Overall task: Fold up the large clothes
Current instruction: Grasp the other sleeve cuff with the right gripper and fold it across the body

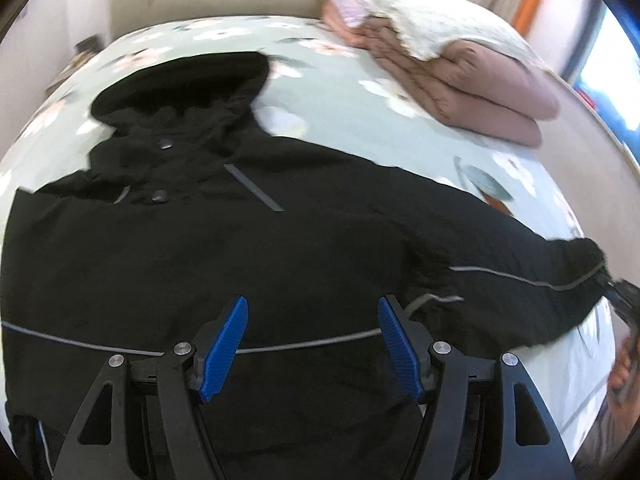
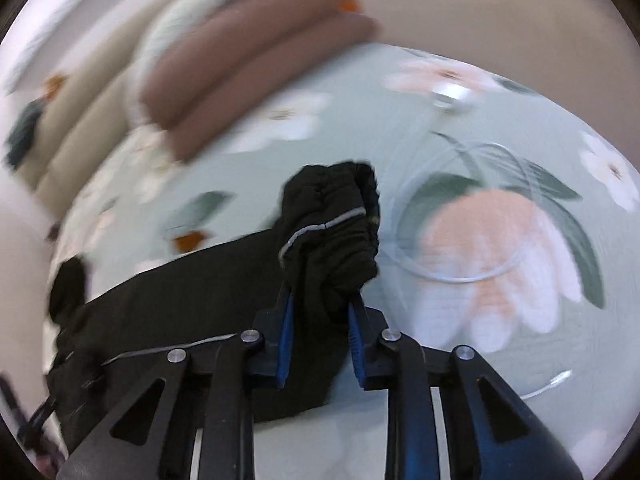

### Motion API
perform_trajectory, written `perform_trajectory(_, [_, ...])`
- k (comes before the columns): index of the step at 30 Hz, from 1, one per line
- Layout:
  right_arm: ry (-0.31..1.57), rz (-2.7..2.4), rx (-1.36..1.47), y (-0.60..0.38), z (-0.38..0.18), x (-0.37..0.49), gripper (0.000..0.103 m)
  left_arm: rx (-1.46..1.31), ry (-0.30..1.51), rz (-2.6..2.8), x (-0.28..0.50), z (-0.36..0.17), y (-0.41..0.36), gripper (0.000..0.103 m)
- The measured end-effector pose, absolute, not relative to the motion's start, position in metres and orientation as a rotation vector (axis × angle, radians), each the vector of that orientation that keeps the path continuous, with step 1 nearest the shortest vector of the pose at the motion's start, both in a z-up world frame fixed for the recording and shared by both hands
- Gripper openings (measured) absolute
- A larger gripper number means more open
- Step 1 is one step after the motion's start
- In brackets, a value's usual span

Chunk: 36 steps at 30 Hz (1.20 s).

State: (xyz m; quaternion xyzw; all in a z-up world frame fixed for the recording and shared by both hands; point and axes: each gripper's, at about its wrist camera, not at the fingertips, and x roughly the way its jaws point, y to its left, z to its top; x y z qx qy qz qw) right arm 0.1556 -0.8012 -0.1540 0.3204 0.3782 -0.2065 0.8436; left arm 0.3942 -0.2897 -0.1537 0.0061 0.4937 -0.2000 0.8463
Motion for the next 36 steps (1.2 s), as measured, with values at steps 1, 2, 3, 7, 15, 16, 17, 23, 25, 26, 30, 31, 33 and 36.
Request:
perform_trajectory(1, [0.815, -0.418, 0.664, -0.794, -0.152, 0.163, 0.028, 0.01, 1.054, -0.403, 0.399, -0.158, -0.283, 0.069])
perform_trajectory(2, [0.837, -0.432, 0.644, -0.79, -0.153, 0.167, 0.028, 0.003, 1.062, -0.392, 0.401, -0.161, -0.278, 0.069])
perform_trajectory(3, [0.866, -0.459, 0.623, -0.787, -0.158, 0.174, 0.029, -0.005, 1.074, -0.379, 0.404, -0.166, -0.271, 0.069])
perform_trajectory(7, [0.949, -0.551, 0.692, -0.802, -0.191, 0.188, 0.053, -0.051, 1.09, -0.367, 0.404, -0.175, -0.247, 0.069])
perform_trajectory(15, [0.959, -0.626, 0.693, -0.817, -0.197, 0.19, 0.019, -0.031, 1.095, -0.34, 0.411, -0.187, -0.23, 0.062])
perform_trajectory(16, [0.932, -0.596, 0.674, -0.802, -0.181, 0.189, 0.018, -0.042, 1.104, -0.334, 0.411, -0.187, -0.225, 0.058])
perform_trajectory(17, [0.913, -0.558, 0.66, -0.787, -0.167, 0.189, 0.018, -0.051, 1.111, -0.339, 0.412, -0.185, -0.22, 0.055])
perform_trajectory(23, [0.844, -0.303, 0.472, -0.653, -0.078, 0.224, 0.018, -0.012, 1.058, -0.387, 0.396, -0.145, -0.178, 0.055])
perform_trajectory(25, [0.848, -0.251, 0.371, -0.604, -0.059, 0.24, 0.018, 0.009, 1.038, -0.395, 0.391, -0.129, -0.159, 0.055])
perform_trajectory(26, [0.846, -0.191, 0.305, -0.565, -0.048, 0.252, 0.018, 0.015, 1.036, -0.395, 0.389, -0.124, -0.151, 0.055])
perform_trajectory(30, [0.843, -0.022, 0.161, -0.45, -0.028, 0.285, 0.018, 0.007, 1.02, -0.375, 0.379, -0.108, -0.104, 0.055])
perform_trajectory(31, [0.848, 0.018, 0.136, -0.421, -0.027, 0.293, 0.018, -0.003, 1.018, -0.371, 0.377, -0.106, -0.094, 0.055])
perform_trajectory(33, [0.864, 0.081, 0.094, -0.369, -0.031, 0.309, 0.018, -0.018, 1.018, -0.356, 0.374, -0.103, -0.074, 0.055])
perform_trajectory(36, [0.919, 0.181, 0.064, -0.297, -0.047, 0.331, 0.018, -0.044, 1.021, -0.33, 0.369, -0.102, -0.038, 0.055])
